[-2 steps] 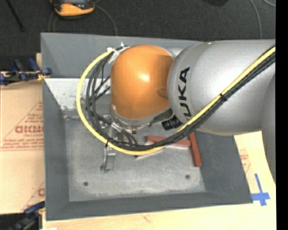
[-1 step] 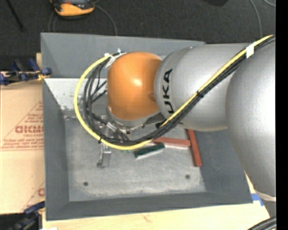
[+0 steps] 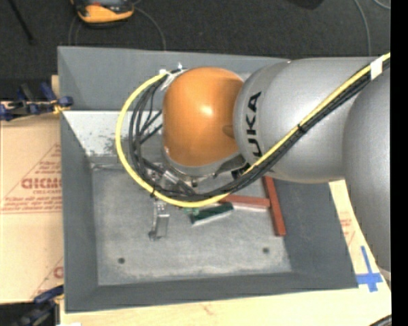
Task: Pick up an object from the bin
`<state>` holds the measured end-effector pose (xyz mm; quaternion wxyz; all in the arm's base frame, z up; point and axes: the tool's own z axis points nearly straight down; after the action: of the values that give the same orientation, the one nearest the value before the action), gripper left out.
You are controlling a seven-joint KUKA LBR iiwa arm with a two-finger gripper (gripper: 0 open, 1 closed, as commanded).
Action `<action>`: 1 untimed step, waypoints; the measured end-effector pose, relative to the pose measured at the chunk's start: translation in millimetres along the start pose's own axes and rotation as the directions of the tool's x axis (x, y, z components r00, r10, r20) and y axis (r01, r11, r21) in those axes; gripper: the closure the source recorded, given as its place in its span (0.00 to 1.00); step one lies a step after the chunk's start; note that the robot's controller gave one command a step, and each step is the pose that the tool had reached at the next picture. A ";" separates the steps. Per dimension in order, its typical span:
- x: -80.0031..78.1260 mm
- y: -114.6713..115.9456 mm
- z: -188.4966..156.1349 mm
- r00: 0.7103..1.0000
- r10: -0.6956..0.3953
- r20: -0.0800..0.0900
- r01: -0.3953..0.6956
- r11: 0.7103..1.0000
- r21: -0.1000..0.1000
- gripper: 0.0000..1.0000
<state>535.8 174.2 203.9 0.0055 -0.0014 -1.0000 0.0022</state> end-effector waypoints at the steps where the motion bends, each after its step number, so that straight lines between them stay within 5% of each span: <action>1: -2.6 -19.8 -53.1 0.997 -0.073 0.027 0.073 0.997 -0.008 0.00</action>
Offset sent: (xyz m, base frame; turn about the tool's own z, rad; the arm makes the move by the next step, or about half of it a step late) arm -0.0193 -0.1591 -0.0382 -0.2636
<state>538.9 154.6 257.1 -0.0075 0.0351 -0.9994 -0.0025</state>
